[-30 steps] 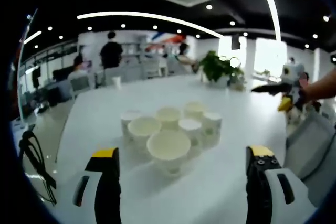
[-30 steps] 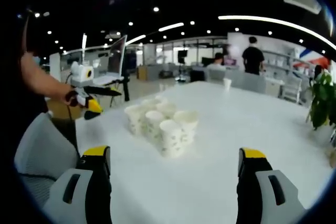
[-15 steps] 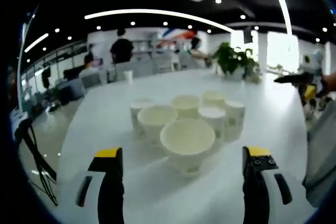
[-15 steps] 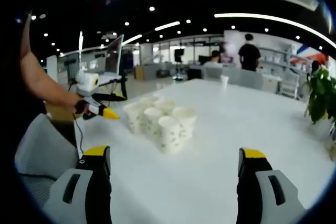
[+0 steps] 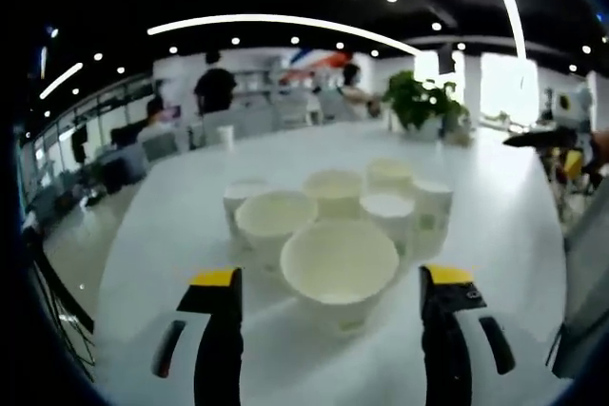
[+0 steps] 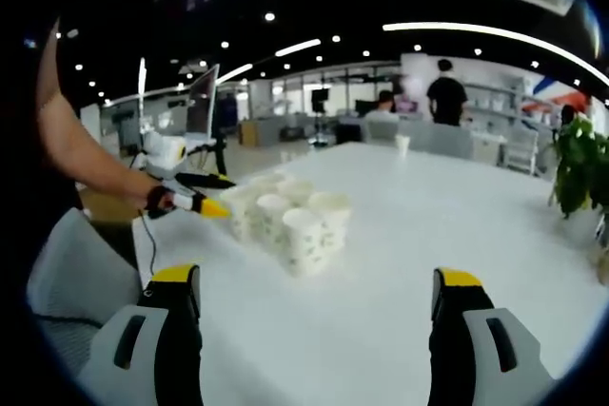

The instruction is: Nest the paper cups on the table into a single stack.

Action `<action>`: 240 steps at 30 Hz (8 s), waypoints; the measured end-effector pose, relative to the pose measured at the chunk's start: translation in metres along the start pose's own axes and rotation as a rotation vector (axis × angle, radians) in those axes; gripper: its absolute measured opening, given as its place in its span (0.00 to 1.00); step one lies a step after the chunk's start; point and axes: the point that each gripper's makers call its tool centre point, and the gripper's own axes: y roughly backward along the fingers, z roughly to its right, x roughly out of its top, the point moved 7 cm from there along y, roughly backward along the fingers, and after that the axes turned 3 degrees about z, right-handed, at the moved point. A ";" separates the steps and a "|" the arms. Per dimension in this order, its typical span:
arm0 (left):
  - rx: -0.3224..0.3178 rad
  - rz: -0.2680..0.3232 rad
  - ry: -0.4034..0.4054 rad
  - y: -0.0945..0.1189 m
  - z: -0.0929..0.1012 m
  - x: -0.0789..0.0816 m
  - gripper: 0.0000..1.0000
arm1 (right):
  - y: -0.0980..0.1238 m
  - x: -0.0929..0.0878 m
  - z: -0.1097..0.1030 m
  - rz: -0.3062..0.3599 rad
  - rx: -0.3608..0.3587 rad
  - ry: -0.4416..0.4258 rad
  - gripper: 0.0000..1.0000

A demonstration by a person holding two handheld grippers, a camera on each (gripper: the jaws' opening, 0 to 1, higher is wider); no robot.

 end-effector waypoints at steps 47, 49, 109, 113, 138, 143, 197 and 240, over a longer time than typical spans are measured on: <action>-0.018 0.021 -0.003 0.002 -0.001 0.015 0.42 | 0.003 -0.003 -0.003 0.003 -0.009 -0.019 1.00; -0.018 0.023 -0.008 0.004 -0.003 0.017 0.42 | 0.003 -0.002 -0.003 0.005 -0.008 -0.017 1.00; -0.156 0.186 -0.021 0.015 0.038 0.072 0.35 | 0.005 0.000 -0.010 0.023 -0.005 -0.001 1.00; -0.167 0.204 -0.016 0.014 0.045 0.077 0.35 | 0.006 -0.001 -0.011 0.022 -0.004 0.002 1.00; -0.324 0.302 -0.036 0.023 0.104 0.113 0.36 | 0.012 -0.002 -0.014 0.028 -0.013 0.001 1.00; -0.360 0.318 -0.042 0.029 0.115 0.120 0.35 | 0.012 -0.002 -0.013 0.024 -0.010 0.004 1.00; -0.592 0.369 -0.104 0.047 0.167 0.118 0.35 | 0.009 -0.005 -0.009 0.006 -0.006 0.004 1.00; -0.638 0.230 -0.104 0.006 0.174 0.029 0.35 | 0.016 -0.019 -0.004 -0.028 -0.031 -0.024 1.00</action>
